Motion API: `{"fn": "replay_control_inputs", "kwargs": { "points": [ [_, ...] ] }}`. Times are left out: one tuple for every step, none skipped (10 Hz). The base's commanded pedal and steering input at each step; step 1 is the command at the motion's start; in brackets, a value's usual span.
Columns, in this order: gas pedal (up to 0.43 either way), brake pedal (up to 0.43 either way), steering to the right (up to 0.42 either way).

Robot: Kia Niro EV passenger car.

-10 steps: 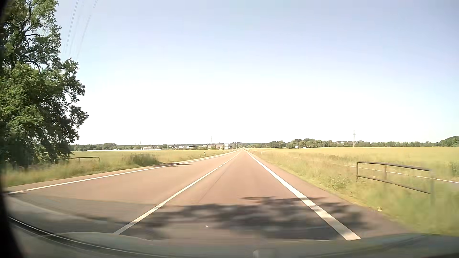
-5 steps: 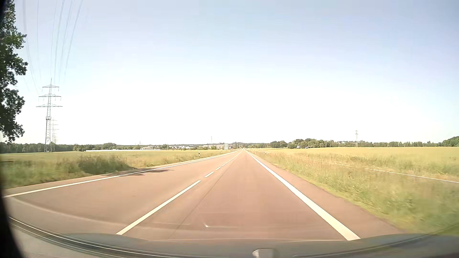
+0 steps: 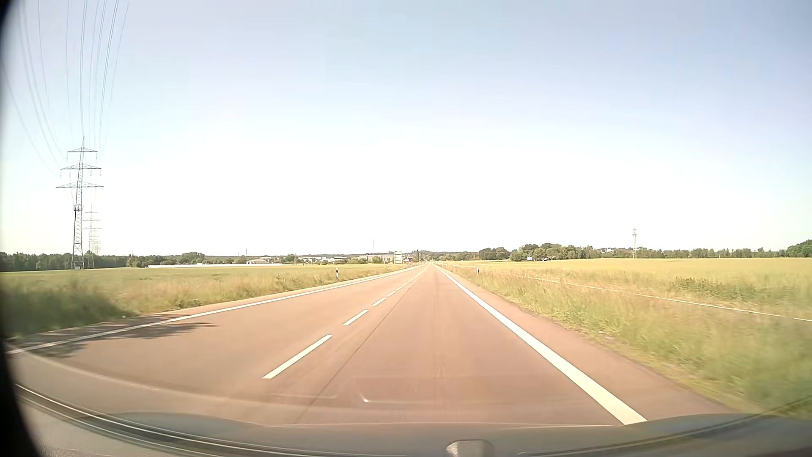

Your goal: Follow the waypoints while adhering to traffic rules and regulations

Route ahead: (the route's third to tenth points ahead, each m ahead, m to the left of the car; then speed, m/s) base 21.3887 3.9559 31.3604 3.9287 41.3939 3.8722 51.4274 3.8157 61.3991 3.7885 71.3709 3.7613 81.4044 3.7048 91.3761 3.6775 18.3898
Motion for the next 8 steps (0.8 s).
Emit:
{"fn": "replay_control_inputs", "kwargs": {
  "points": [
    [0.358,0.030,-0.002],
    [0.350,0.030,-0.002],
    [0.339,0.030,-0.002],
    [0.319,0.030,-0.002],
    [0.311,0.030,-0.002],
    [0.280,0.030,-0.001],
    [0.240,0.030,-0.001],
    [0.209,0.030,-0.001]
  ]
}}
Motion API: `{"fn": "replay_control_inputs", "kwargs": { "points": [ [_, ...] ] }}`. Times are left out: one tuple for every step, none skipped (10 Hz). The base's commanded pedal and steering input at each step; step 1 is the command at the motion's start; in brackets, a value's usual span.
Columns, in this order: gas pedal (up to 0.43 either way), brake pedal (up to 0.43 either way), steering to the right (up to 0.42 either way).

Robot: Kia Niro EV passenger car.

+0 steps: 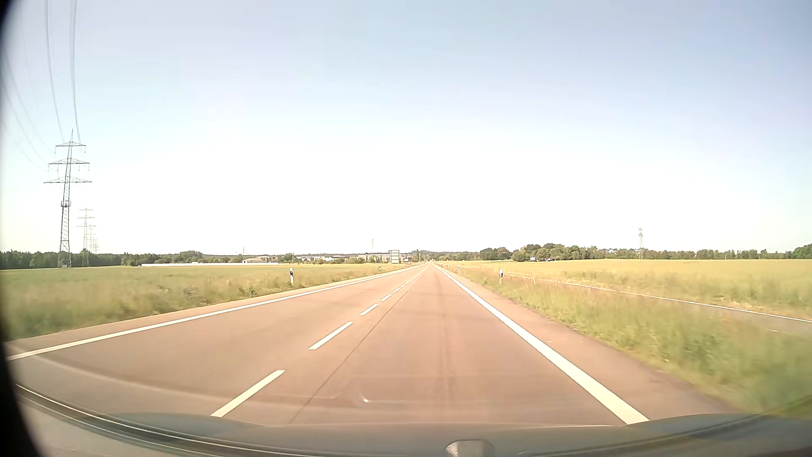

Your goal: Follow the waypoints while adhering to traffic rules and regulations

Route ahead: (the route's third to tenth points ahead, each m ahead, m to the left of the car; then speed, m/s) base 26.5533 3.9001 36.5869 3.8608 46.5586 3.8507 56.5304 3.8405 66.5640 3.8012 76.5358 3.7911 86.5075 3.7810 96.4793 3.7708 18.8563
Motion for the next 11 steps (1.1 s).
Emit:
{"fn": "replay_control_inputs", "kwargs": {
  "points": [
    [0.177,0.030,-0.001],
    [0.157,0.030,-0.001],
    [0.130,0.030,-0.001],
    [0.098,0.030,-0.001],
    [0.098,0.030,-0.001],
    [0.087,0.030,0.000],
    [0.087,0.030,-0.001],
    [0.087,0.030,0.000],
    [0.087,0.030,0.000],
    [0.087,0.030,0.000],
    [0.087,0.030,0.000]
  ]
}}
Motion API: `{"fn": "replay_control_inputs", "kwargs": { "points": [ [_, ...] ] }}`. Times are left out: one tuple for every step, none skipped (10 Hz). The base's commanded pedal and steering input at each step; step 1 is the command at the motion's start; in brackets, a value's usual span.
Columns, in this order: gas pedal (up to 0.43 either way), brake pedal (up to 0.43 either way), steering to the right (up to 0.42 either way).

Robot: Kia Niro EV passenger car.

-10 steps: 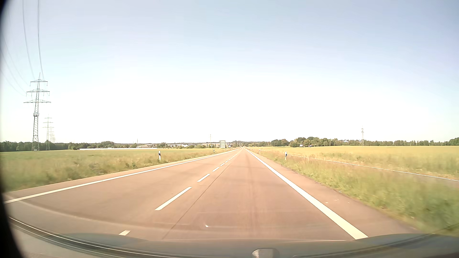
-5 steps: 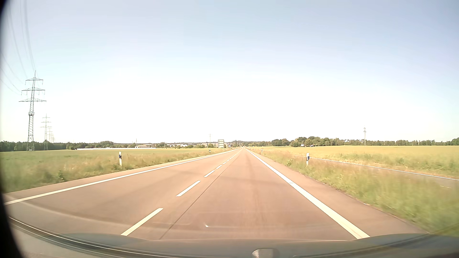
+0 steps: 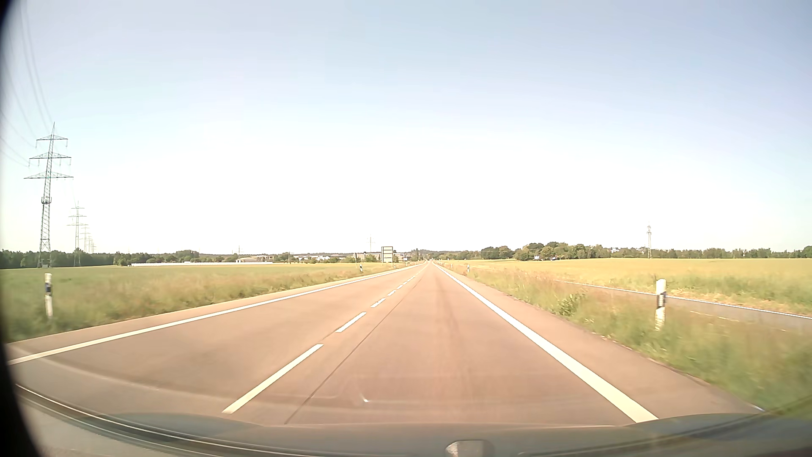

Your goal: Follow the waypoints while adhering to traffic rules and regulations

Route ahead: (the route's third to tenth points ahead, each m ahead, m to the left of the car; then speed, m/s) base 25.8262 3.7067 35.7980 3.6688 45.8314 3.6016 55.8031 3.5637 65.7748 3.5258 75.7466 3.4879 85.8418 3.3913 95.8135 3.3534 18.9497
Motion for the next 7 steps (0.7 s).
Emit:
{"fn": "replay_control_inputs", "kwargs": {
  "points": [
    [0.087,0.030,0.000],
    [0.087,0.030,0.000],
    [0.087,0.030,0.000],
    [0.087,0.030,0.000],
    [0.087,0.030,0.000],
    [0.087,0.030,0.000],
    [0.087,0.030,0.000]
  ]
}}
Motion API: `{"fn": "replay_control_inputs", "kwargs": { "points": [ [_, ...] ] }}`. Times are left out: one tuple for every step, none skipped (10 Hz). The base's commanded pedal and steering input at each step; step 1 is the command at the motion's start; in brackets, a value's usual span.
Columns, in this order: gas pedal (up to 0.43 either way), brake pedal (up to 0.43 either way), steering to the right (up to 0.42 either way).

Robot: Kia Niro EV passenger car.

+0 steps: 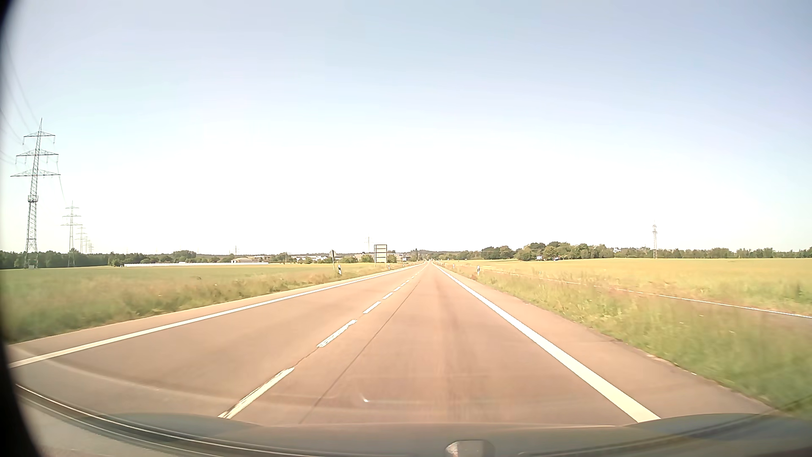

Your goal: Follow the waypoints while adhering to traffic rules and regulations

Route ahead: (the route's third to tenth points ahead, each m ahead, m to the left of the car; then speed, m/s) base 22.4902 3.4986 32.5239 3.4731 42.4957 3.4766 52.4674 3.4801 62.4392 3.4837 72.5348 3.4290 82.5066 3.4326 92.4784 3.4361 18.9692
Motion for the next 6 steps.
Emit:
{"fn": "replay_control_inputs", "kwargs": {
  "points": [
    [0.087,0.030,0.000],
    [0.087,0.030,0.000],
    [0.087,0.030,0.000],
    [0.087,0.030,0.000],
    [0.087,0.030,0.000],
    [0.087,0.030,0.000]
  ]
}}
